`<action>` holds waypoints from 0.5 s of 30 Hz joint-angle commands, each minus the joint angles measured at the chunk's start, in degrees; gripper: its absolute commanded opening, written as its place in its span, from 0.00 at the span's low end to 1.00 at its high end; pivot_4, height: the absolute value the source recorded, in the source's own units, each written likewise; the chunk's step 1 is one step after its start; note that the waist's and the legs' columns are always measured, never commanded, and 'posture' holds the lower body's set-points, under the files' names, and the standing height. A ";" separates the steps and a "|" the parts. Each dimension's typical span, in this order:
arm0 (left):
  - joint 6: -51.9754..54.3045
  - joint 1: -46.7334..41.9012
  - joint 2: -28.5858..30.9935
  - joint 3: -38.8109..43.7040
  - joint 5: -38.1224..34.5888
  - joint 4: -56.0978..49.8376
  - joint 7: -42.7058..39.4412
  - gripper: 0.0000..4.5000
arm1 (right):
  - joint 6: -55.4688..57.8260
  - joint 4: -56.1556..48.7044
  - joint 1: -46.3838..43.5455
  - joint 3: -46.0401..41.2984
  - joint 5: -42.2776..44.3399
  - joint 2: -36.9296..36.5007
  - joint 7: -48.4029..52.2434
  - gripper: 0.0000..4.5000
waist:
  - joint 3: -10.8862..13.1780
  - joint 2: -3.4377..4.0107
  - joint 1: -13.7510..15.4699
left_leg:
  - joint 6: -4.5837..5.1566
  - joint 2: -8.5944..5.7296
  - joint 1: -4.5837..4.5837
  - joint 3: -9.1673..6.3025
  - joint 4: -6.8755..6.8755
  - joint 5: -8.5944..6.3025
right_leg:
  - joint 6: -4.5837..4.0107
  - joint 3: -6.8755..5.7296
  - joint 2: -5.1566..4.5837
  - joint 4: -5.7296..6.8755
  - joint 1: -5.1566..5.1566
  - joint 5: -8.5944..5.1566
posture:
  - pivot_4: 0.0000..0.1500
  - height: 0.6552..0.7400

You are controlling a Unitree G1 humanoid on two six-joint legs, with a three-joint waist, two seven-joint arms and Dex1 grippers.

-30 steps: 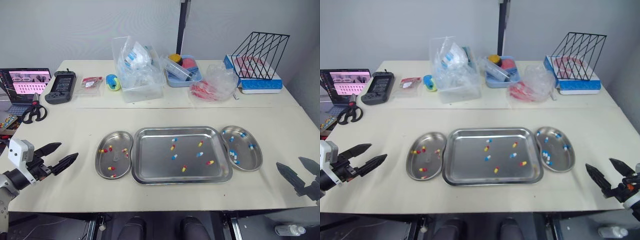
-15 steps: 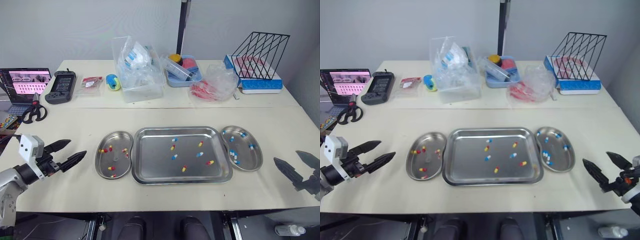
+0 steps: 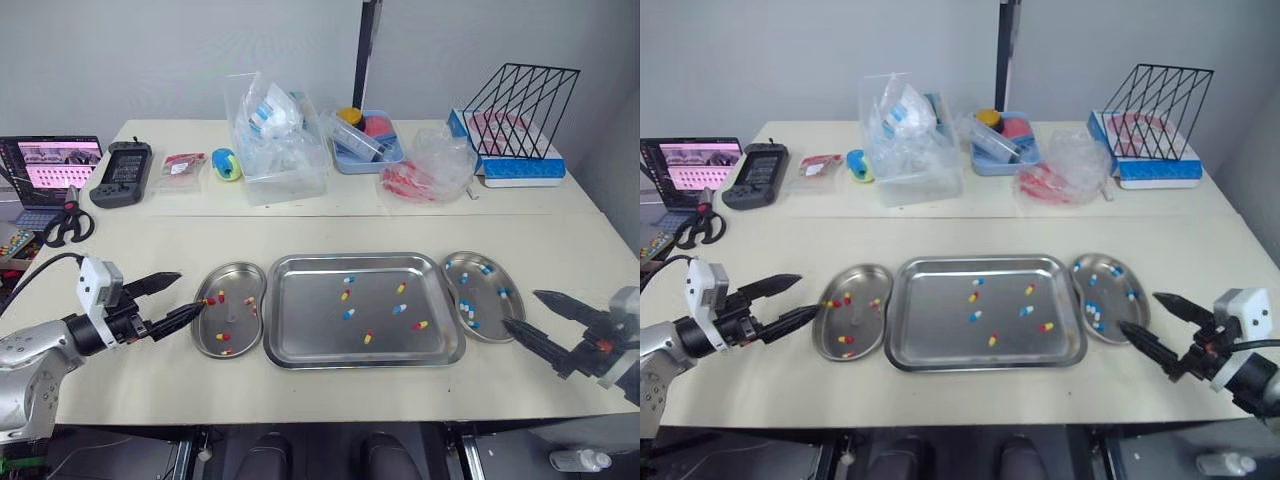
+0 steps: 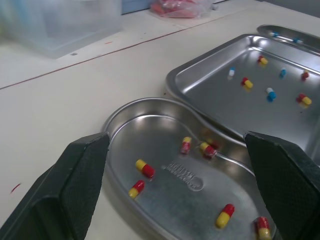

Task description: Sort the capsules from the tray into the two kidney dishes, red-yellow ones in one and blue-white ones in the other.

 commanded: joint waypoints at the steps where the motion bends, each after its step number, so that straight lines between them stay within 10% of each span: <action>1: 0.60 -1.57 1.17 -1.89 -0.69 -3.38 -1.60 1.00 | 0.92 -2.94 -0.84 0.75 1.94 -2.10 1.92 1.00 | 0.00 0.00 0.01 | 0.00 0.00 -0.01 0.00 0.01 0.00 | 0.00 0.00 0.00 0.00 0.00 0.00 | 1.00 0.85; 15: 11.28 -22.94 -8.15 -29.13 1.53 -7.99 -4.56 1.00 | 6.30 -7.56 -9.52 13.62 3.59 -7.39 5.56 1.00 | 0.01 -0.03 0.03 | 0.01 -0.07 -0.24 -0.07 0.23 0.00 | 0.04 -0.04 0.04 0.00 -0.01 0.02 | 1.00 0.85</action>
